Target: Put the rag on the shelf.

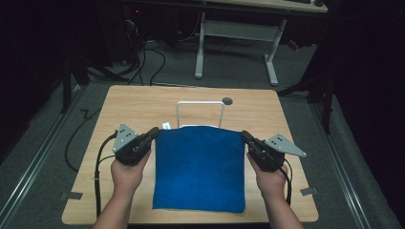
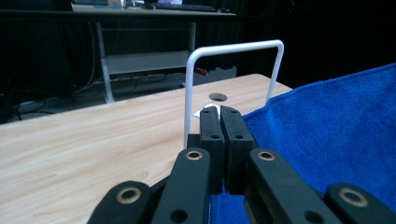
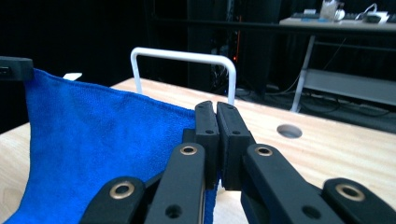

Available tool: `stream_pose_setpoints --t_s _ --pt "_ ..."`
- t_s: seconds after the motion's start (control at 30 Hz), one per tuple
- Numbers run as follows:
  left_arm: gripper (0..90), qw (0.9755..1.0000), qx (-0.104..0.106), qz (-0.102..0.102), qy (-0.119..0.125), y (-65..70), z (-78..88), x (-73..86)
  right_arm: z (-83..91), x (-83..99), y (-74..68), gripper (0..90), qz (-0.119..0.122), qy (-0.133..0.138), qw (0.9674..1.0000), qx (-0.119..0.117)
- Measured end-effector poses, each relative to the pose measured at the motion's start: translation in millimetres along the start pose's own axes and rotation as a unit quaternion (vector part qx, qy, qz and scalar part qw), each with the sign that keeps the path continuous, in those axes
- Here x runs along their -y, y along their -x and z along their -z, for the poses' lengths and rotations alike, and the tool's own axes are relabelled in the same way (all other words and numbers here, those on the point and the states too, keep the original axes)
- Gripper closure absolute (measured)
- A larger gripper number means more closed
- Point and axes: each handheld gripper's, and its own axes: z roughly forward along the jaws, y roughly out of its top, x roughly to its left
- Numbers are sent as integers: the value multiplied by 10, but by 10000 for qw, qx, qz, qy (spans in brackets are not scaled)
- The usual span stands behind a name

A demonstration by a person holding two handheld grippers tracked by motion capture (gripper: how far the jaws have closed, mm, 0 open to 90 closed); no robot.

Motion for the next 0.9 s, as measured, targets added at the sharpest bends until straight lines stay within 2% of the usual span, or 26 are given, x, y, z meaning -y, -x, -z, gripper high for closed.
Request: stream_pose_setpoints --t_s 0.37,0.53,0.9 --pt "890 9994 -57 -182 302 57 18 -263 41 -216 -30 886 85 272 9996 26" --pt "891 9987 -102 -199 455 57 30 -369 53 -333 -41 886 117 415 9990 66" --pt "890 9960 -312 -361 756 43 28 -628 10 -579 -27 886 192 676 9973 193"
